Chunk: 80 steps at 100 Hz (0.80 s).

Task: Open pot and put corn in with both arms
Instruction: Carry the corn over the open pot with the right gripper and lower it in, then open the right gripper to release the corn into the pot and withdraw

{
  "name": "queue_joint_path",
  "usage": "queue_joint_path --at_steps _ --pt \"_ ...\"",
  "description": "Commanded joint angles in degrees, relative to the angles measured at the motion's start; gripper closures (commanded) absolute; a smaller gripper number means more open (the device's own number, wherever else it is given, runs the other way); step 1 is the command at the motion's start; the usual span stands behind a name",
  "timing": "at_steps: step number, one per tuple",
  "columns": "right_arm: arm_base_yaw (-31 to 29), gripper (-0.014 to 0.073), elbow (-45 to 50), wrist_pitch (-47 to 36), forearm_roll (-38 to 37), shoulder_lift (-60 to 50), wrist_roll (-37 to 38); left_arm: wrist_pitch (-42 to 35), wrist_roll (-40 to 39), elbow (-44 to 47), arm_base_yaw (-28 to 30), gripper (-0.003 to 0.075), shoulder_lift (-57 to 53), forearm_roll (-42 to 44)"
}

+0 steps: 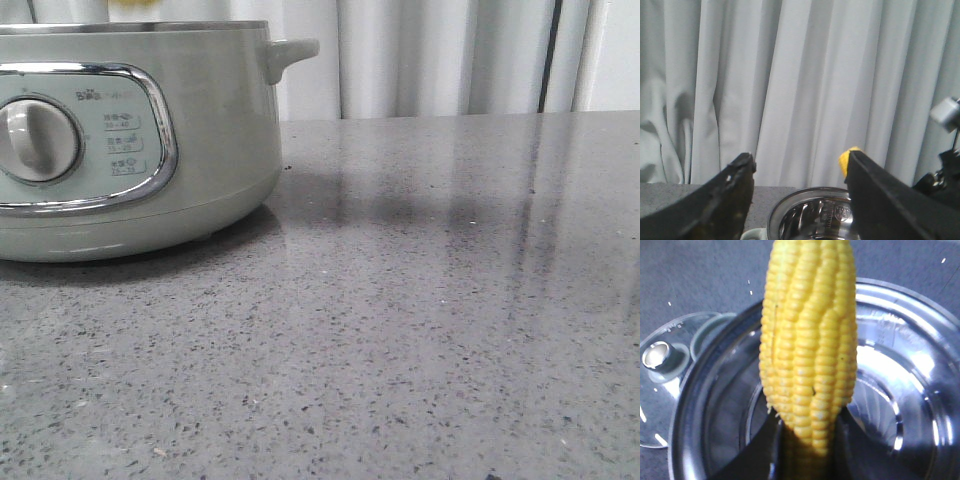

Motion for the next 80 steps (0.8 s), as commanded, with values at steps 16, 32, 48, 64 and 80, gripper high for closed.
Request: queue_joint_path --at_steps 16,32,48,64,80 --pt "0.21 0.0271 -1.88 -4.55 0.10 -0.19 -0.74 -0.96 -0.46 -1.79 -0.42 0.0333 0.73 -0.33" --pt "0.21 0.0117 -1.88 -4.03 -0.14 -2.32 -0.74 0.06 -0.46 -1.79 -0.42 0.0333 0.73 -0.33" --pt "0.21 0.0124 -1.88 3.69 -5.86 -7.87 -0.74 0.09 -0.46 -1.79 -1.61 0.0333 0.61 -0.33" --pt "0.21 0.0308 -0.68 11.88 -11.64 -16.00 -0.74 3.11 -0.46 -1.79 -4.55 0.0465 0.47 1.39" --pt "0.21 0.0545 9.27 11.48 -15.87 -29.15 -0.74 13.22 -0.46 -1.79 -5.09 0.0740 0.47 6.26"
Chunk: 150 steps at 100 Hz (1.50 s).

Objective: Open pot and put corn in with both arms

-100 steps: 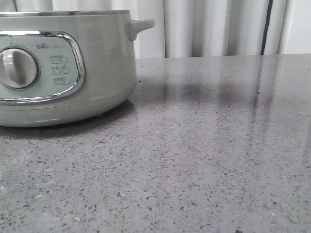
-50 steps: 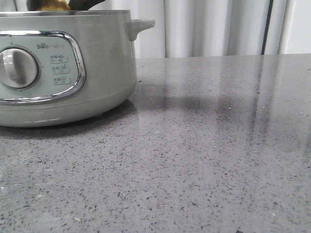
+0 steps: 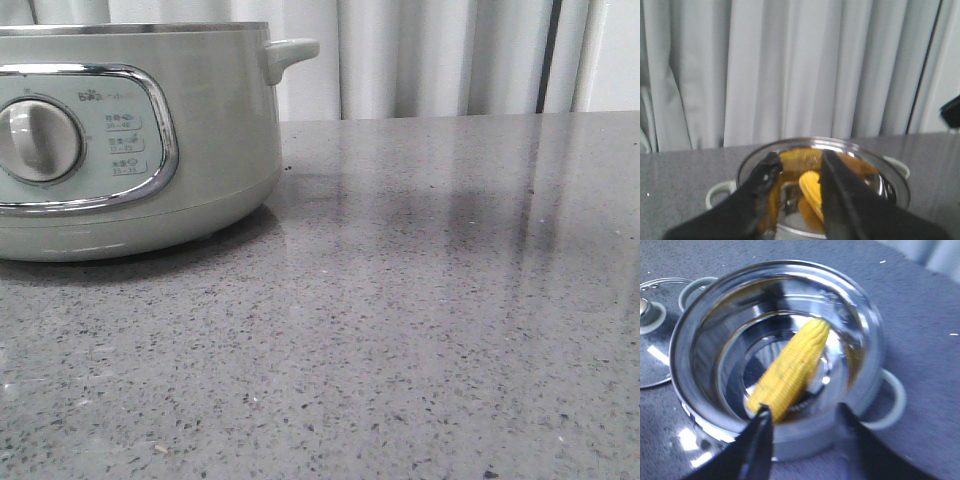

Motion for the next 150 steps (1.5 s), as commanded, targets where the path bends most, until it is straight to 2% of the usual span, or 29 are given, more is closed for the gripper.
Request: queue_joint_path --at_steps 1,12,24,38,48,54,61,73,140,150 --pt "-0.04 0.0552 4.37 -3.15 -2.82 -9.55 -0.61 2.86 -0.46 -1.79 -0.55 0.0738 0.47 1.89" --pt "-0.04 0.0618 17.30 -9.35 -3.49 -21.80 -0.61 11.10 -0.46 -1.79 -0.55 0.0741 0.47 2.25" --pt "-0.04 0.0629 33.73 -20.13 -5.62 -37.41 -0.61 17.30 -0.46 -0.33 -0.55 0.0741 0.47 2.25" --pt "-0.04 0.0629 51.47 -30.58 -9.75 -57.11 -0.29 16.37 -0.46 2.10 -0.55 0.0741 0.38 1.34" --pt "-0.99 0.0629 59.18 -31.21 -14.08 -68.64 5.91 12.53 -0.46 3.32 -0.55 0.0741 0.38 -0.37" --pt "-2.06 0.0629 60.74 -27.87 -18.23 -73.19 10.60 9.76 -0.46 3.42 -0.55 0.0741 0.38 -0.58" --pt "-3.35 0.0629 61.13 -25.08 -20.56 -75.76 10.91 6.13 -0.46 3.56 -0.55 0.0741 0.38 -0.58" --pt "-4.56 0.0629 61.13 -25.55 -21.45 -76.35 10.91 1.95 -0.46 3.66 -0.55 0.0741 0.38 -0.58" --pt "-4.66 0.0629 61.13 -25.42 -21.45 -76.35 10.91 1.98 -0.46 4.12 -0.55 0.0741 0.38 -0.58" --pt "-4.66 0.0629 61.13 -25.33 -21.45 -76.35 10.91 2.06 -0.46 5.36 -0.43 0.0741 0.38 4.47"
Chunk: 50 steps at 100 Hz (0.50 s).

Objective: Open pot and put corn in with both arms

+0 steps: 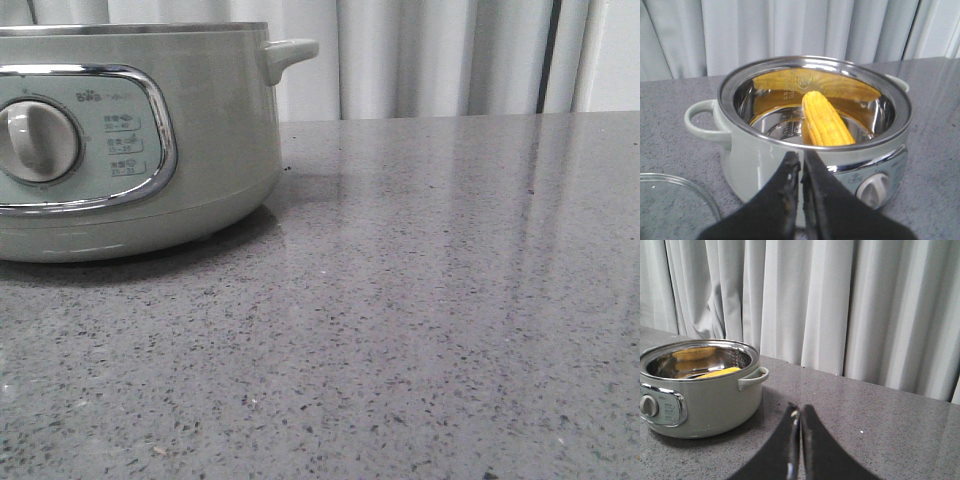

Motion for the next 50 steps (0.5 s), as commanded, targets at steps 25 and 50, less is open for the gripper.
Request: queue_joint_path --at_steps 25,50 --pt "-0.37 0.0629 -1.19 -3.99 -1.43 0.86 0.09 -25.34 -0.58 15.71 -0.21 0.0741 -5.74 17.21" --pt "-0.37 0.0629 -1.19 -3.99 -1.43 0.86 0.09 -34.54 -5.55 29.86 -0.13 0.0741 -19.19 17.58"
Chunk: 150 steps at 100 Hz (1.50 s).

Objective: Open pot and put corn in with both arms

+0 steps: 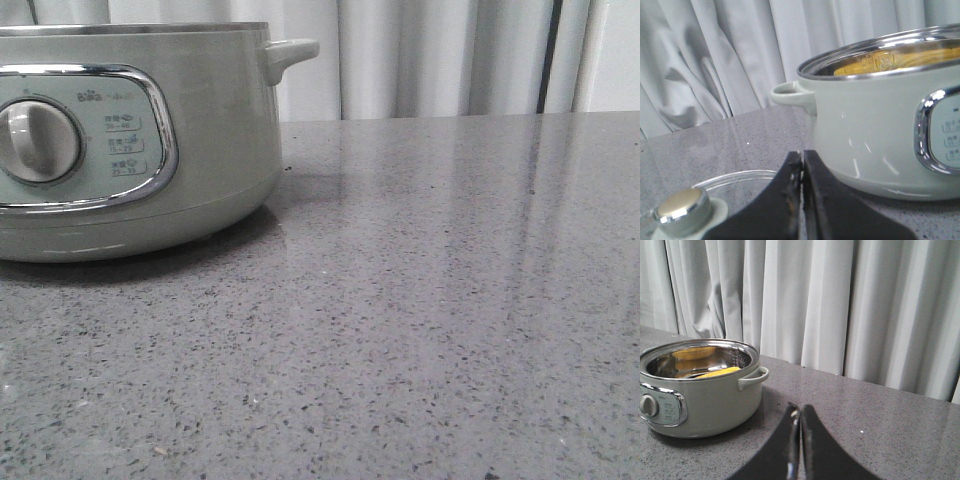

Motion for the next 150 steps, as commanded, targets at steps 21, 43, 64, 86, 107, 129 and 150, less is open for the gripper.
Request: queue_joint_path --at_steps 21,43,64,86,107,129,150 --pt "-0.37 0.0629 -1.19 -4.11 -1.43 0.86 0.09 8.08 -22.80 3.12 -0.13 0.0741 -6.09 6.78" --pt "-0.37 0.0629 -1.19 -3.96 -1.43 0.86 0.09 18.14 -25.39 3.84 -0.13 0.0741 -6.09 5.74" --pt "-0.37 0.0629 -1.19 -3.96 -1.43 0.86 0.09 18.04 -25.39 3.84 -0.13 0.0741 -6.09 5.60" --pt "-0.37 0.0629 -1.19 -3.96 -1.43 0.86 0.09 18.04 -25.39 3.84 -0.13 0.0741 -6.09 5.60" --pt "-0.37 0.0629 -1.19 -3.96 -1.43 0.86 0.09 18.04 -25.39 3.84 -0.13 0.0741 -6.09 5.60" --pt "-3.02 0.0629 -0.53 -3.43 -1.43 0.50 0.09 18.04 -25.39 3.84 -0.13 0.0741 -6.09 5.60" --pt "-14.39 0.0629 6.14 -2.83 -1.56 -2.04 0.09 18.04 -25.39 3.84 -0.13 0.0741 -6.09 5.60"
